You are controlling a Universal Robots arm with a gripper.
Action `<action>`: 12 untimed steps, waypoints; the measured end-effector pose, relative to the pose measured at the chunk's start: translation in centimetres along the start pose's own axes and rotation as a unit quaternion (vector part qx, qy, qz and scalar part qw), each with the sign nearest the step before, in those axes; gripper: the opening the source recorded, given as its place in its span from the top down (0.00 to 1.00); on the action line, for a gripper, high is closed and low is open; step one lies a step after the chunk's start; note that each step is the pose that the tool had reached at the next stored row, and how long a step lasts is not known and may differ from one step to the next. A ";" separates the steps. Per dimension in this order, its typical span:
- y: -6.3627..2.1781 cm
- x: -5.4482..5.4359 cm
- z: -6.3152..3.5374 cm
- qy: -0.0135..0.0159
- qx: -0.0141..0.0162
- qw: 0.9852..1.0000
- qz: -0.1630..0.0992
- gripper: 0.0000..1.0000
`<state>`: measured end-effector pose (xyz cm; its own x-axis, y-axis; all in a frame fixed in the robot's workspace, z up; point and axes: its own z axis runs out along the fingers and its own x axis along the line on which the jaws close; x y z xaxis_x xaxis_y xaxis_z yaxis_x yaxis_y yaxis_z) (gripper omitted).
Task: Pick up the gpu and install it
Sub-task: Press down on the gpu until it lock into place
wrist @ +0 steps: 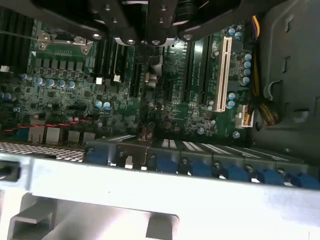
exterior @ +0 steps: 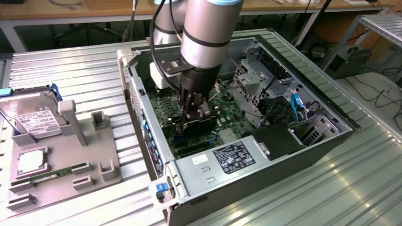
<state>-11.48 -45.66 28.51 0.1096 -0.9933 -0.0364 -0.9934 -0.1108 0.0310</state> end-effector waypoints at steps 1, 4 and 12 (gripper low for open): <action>0.00 0.0 -0.36 0.000 0.000 1.000 0.000 0.89; 0.00 0.0 -1.14 0.000 0.000 1.000 0.000 0.89; 0.00 0.0 -1.24 0.000 0.000 1.000 0.000 0.89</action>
